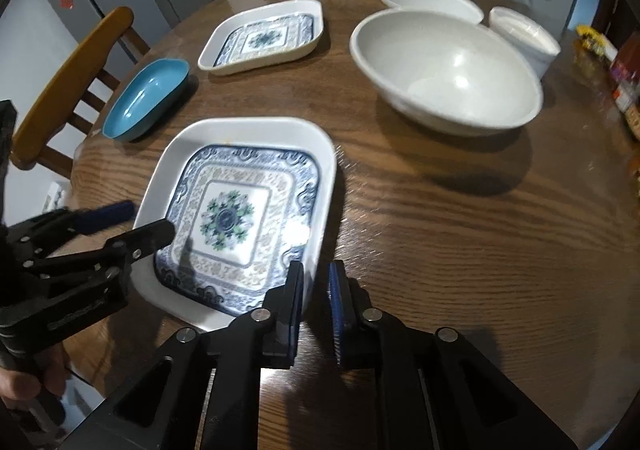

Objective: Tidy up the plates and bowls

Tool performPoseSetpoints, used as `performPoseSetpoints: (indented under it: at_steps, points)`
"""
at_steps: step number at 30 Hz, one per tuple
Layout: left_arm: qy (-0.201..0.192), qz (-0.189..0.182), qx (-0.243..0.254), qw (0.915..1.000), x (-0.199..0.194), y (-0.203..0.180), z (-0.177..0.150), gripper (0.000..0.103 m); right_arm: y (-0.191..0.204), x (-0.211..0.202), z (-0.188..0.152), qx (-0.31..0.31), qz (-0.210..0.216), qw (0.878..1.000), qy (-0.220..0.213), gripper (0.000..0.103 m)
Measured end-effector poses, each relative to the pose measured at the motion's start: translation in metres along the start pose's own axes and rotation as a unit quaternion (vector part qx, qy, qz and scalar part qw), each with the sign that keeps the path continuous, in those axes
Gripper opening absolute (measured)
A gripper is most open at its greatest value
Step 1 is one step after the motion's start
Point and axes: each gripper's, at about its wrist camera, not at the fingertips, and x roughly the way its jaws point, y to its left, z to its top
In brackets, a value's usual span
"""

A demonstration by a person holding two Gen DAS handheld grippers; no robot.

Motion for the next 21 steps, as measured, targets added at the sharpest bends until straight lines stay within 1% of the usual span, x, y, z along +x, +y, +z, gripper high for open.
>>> performPoseSetpoints:
  at_steps: [1,4,6,8,9,10,14,17,21]
  points:
    - [-0.006,0.002,0.0,1.0,-0.005,0.001,0.002,0.07,-0.002,-0.003,0.001,0.002,0.003,1.0,-0.005,0.016]
    - [-0.019,0.004,-0.001,0.9998,-0.013,0.002,0.005,0.078,-0.006,-0.014,0.004,0.01,0.011,1.0,-0.019,0.018]
    - [-0.03,0.004,-0.001,0.9995,-0.02,0.003,0.008,0.079,-0.006,-0.02,0.006,0.01,0.017,0.999,-0.027,0.02]
    - [-0.035,0.003,-0.001,0.9994,-0.025,0.003,0.011,0.084,-0.005,-0.025,0.008,0.01,0.025,0.999,-0.034,0.028]
    - [-0.038,0.003,-0.001,0.9993,-0.026,0.003,0.012,0.086,-0.004,-0.028,0.009,0.009,0.028,0.999,-0.038,0.037]
    - [-0.04,0.003,-0.001,0.9992,-0.027,0.003,0.013,0.088,-0.002,-0.032,0.011,0.008,0.032,0.999,-0.043,0.044]
    - [-0.046,0.003,-0.002,0.9989,-0.032,0.006,0.021,0.092,0.003,-0.043,0.02,0.001,0.042,0.998,-0.056,0.045]
    - [-0.054,0.003,-0.012,0.9985,-0.038,0.012,0.033,0.092,0.002,-0.052,0.033,0.003,0.047,0.997,-0.069,0.045]
    - [-0.081,0.018,-0.021,0.9963,-0.052,0.022,0.055,0.094,0.0,-0.064,0.054,0.01,0.039,0.995,-0.089,0.045]
